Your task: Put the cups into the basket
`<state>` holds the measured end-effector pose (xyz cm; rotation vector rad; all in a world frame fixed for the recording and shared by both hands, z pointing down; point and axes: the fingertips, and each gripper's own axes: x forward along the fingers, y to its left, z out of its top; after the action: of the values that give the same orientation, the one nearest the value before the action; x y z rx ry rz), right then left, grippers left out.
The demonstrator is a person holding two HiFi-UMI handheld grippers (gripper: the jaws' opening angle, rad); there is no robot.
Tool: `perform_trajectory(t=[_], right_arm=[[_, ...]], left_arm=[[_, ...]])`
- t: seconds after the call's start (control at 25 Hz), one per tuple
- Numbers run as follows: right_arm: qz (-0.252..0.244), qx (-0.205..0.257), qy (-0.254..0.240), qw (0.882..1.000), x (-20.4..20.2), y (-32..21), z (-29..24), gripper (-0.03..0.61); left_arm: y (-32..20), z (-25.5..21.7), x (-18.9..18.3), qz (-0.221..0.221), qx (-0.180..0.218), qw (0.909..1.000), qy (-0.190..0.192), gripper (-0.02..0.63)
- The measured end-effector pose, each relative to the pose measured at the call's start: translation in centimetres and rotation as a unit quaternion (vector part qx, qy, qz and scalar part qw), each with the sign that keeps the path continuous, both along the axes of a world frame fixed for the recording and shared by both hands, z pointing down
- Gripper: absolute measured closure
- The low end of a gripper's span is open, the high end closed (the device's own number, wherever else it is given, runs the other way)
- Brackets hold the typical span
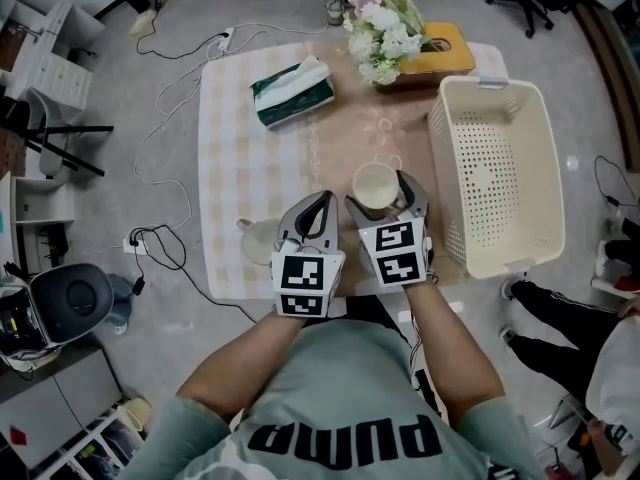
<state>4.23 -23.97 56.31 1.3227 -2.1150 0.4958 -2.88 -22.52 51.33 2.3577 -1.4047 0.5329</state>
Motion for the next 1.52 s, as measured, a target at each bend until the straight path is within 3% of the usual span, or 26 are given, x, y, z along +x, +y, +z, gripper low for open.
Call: perform_trajectory(t=[0.52, 1.04, 1.24, 1.52], right_arm=[[0.011, 0.015, 0.0, 1.0, 0.3, 0.5, -0.5, 0.179], [0.038, 0.066, -0.039, 0.996, 0.5, 2.2, -9.9, 0.179], [0.063, 0.087, -0.049, 0.993, 3.0, 2.5, -13.1, 0.178], [0.11, 0.114, -0.043, 0.986, 9.5, 2.2, -16.5, 0.179]], left_arm=[[0.5, -1.2, -0.2, 0.0, 0.01, 0.9999, 0.008, 0.616], [1.4, -5.1, 0.4, 0.003, 0.036, 0.9991, 0.022, 0.616], [1.3, -7.4, 2.6, 0.021, 0.051, 0.9979, 0.034, 0.617], [0.4, -9.9, 6.8, 0.049, 0.067, 0.9954, 0.048, 0.617]])
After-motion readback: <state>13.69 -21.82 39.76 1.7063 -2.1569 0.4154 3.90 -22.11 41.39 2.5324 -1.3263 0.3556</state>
